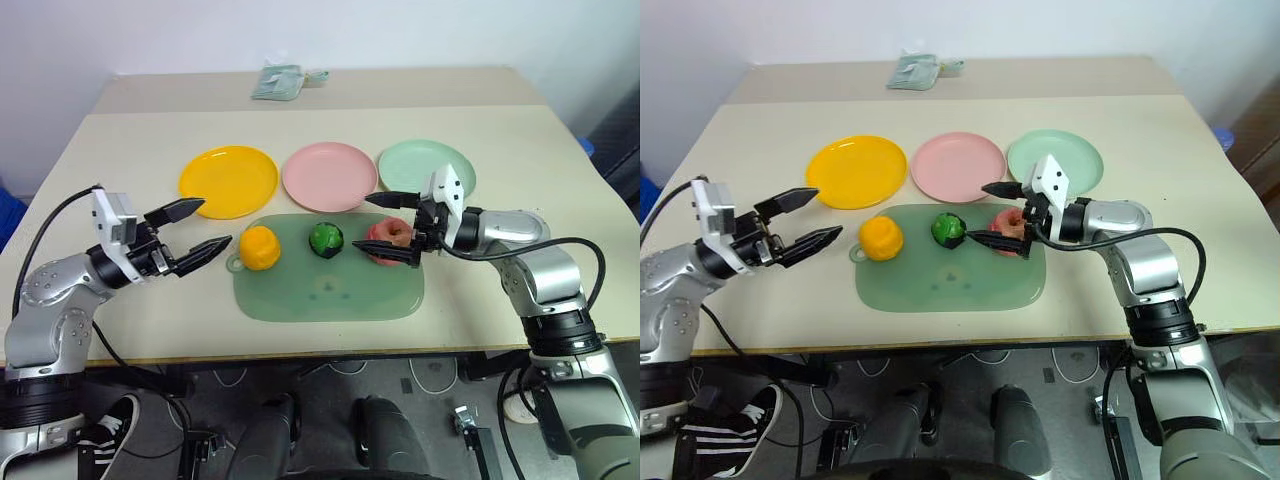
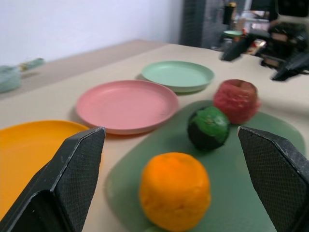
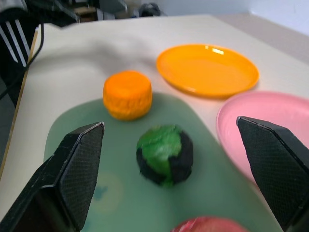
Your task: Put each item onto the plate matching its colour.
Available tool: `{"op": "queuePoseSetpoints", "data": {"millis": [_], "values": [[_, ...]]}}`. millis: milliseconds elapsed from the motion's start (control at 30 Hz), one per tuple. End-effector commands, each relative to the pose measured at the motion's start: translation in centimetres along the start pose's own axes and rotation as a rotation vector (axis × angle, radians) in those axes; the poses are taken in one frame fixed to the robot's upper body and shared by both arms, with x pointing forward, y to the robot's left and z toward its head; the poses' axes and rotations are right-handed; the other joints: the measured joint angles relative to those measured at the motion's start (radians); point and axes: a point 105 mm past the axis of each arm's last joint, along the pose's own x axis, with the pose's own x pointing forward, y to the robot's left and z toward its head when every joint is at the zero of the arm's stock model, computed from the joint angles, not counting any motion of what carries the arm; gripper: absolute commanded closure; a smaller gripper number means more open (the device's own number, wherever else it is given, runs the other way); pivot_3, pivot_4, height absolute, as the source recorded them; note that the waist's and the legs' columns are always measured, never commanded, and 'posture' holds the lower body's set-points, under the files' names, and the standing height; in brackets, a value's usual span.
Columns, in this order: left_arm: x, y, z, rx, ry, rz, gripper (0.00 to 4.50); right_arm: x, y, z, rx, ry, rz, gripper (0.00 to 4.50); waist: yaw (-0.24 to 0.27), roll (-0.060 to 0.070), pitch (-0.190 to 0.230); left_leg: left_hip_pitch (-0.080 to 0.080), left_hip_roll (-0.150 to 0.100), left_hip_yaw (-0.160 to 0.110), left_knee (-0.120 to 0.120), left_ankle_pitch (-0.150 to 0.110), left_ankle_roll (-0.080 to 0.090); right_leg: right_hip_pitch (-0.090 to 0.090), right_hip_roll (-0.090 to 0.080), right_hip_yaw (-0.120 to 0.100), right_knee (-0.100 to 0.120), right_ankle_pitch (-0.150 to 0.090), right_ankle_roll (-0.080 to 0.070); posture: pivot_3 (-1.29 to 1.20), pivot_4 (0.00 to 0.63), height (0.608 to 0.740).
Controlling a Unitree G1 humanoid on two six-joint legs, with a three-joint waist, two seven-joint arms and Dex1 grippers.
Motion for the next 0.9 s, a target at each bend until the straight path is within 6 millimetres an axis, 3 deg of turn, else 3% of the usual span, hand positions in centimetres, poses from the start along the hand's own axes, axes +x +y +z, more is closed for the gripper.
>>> {"op": "queuePoseSetpoints", "data": {"millis": [33, 333, 433, 567, 833, 900], "values": [[0.7, 0.7, 0.7, 0.043, -0.016, 0.017, 0.0, -0.1, -0.2, 1.7, -0.043, -0.046, 0.015, 0.02, 0.0, 0.0, 0.0, 0.0, 0.0, 0.0, 0.0, 0.0, 0.0, 0.0, 0.0, 0.0, 0.0, 0.0, 0.0, 0.0, 0.15, 0.74], [3.5, 0.7, -2.9, 0.021, 0.039, -0.016, 0.0, -0.5, 1.9, 3.2, -0.079, -0.079, 0.065, 0.02, 0.002, 0.0, 0.0, 0.0, 0.0, 0.0, 0.0, 0.0, 0.0, 0.0, 0.0, 0.0, 0.0, 0.0, 0.0, 0.0, 0.15, 0.74], [4.7, 1.5, -3.7, 0.052, 0.074, -0.013, 0.0, -0.7, 2.3, 3.1, -0.11, -0.061, 0.07, 0.02, 0.006, 0.0, 0.0, 0.0, -0.001, 0.0, 0.001, 0.0, 0.0, 0.0, 0.0, 0.0, 0.0, 0.001, 0.001, 0.0, 0.15, 0.74], [5.7, 0.9, -5.2, 0.04, 0.117, -0.064, 0.0, -0.5, 2.1, 2.4, -0.106, -0.047, 0.044, 0.02, 0.001, 0.0, 0.0, 0.0, -0.001, 0.0, 0.001, 0.0, 0.0, 0.0, 0.0, 0.0, 0.0, 0.001, 0.001, 0.0, 0.15, 0.74], [5.7, 0.1, -7.3, -0.007, 0.179, -0.098, 0.0, -0.4, 2.0, 2.3, -0.098, -0.048, 0.026, 0.02, -0.001, 0.0, 0.0, 0.0, -0.001, 0.0, 0.001, 0.0, 0.0, 0.0, 0.0, 0.0, 0.0, 0.001, 0.001, 0.0, 0.15, 0.74], [5.4, -0.3, -7.6, -0.028, 0.198, -0.123, 0.53, -0.4, 1.8, 2.2, -0.095, -0.046, 0.018, 0.0, -0.001, 0.0, 0.0, 0.0, -0.001, 0.0, 0.001, 0.0, 0.0, 0.0, 0.0, 0.0, 0.0, 0.001, 0.001, 0.0, 0.15, 0.74]]}}
